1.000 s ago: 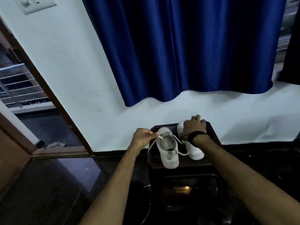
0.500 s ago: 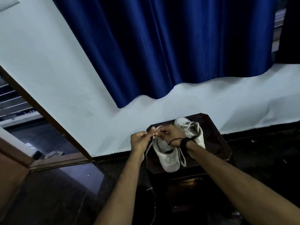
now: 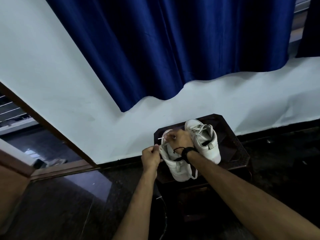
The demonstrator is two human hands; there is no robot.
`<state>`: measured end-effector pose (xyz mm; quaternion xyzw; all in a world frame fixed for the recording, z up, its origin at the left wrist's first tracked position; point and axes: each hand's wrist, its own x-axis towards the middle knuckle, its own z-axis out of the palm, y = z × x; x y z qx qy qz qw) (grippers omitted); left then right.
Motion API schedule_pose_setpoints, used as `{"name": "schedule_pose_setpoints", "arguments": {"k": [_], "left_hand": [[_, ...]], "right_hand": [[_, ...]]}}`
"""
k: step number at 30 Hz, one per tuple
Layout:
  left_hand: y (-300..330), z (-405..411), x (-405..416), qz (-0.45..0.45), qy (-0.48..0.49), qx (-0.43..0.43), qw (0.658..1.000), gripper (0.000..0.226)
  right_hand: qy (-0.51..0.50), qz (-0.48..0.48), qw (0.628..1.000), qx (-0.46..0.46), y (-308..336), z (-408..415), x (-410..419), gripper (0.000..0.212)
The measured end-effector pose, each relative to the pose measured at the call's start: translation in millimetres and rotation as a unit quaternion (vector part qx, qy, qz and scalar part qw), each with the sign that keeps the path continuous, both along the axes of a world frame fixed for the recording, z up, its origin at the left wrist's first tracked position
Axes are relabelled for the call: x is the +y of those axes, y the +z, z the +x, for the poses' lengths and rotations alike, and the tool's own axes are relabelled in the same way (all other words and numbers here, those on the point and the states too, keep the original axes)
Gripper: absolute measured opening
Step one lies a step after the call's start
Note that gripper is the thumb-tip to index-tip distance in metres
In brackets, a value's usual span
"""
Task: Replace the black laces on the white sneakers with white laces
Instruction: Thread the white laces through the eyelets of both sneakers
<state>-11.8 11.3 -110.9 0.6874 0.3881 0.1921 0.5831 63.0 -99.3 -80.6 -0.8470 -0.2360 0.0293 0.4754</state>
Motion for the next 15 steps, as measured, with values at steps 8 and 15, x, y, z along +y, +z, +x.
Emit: {"name": "schedule_pose_setpoints", "arguments": {"k": [8, 15], "left_hand": [[4.2, -4.4, -3.2, -0.155, 0.037, -0.047, 0.986, 0.027], [7.3, -7.3, -2.3, -0.195, 0.037, -0.059, 0.978, 0.02]], "right_hand": [[0.005, -0.081, 0.994, -0.072, -12.6, -6.4, 0.7, 0.015], [0.026, -0.204, 0.966, -0.156, -15.8, -10.4, 5.9, 0.021]]}}
